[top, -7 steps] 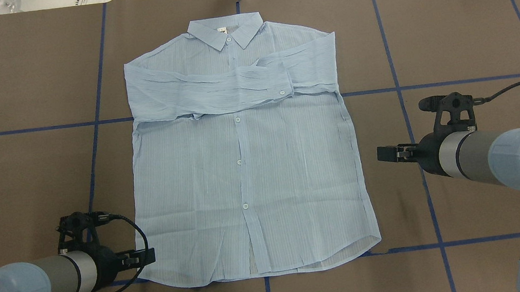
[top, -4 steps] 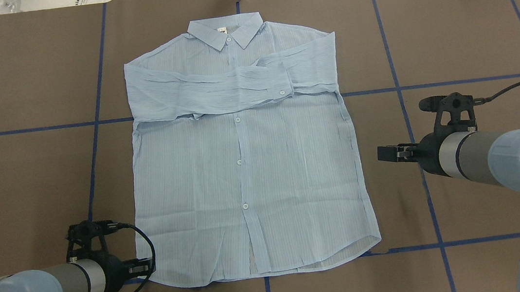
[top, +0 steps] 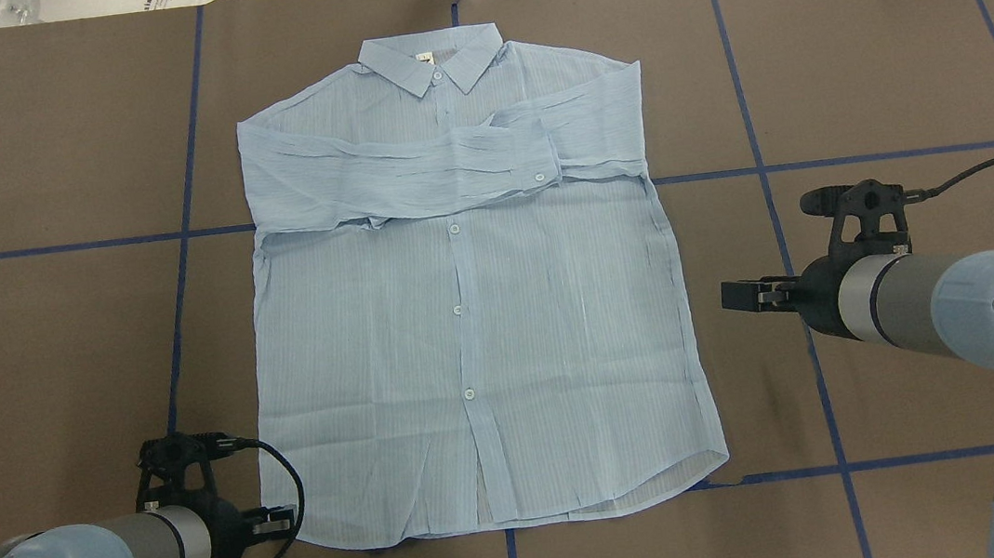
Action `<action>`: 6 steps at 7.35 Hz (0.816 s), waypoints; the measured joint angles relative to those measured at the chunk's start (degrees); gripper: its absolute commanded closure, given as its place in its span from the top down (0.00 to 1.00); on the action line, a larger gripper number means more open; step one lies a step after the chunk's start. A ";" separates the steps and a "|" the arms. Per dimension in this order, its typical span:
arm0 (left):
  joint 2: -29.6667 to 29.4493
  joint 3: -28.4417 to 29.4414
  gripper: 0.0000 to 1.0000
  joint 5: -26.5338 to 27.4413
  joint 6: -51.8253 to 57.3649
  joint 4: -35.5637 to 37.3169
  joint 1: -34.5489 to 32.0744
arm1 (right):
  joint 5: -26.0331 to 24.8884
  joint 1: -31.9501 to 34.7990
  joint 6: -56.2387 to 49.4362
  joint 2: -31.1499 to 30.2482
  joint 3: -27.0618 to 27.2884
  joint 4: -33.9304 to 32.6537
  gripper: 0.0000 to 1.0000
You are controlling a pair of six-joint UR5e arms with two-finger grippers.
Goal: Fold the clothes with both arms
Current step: 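Position both grippers at the hem corners and grasp the hem edges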
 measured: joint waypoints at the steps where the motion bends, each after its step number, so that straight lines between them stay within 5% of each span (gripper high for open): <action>1: -0.04 0.05 0.46 -0.05 0.00 0.03 0.41 | -0.16 -0.09 0.00 0.00 -0.04 0.00 1.00; 6: -0.15 0.29 0.29 -0.17 0.04 0.05 1.28 | -0.80 -0.68 0.09 0.09 -0.25 0.00 1.00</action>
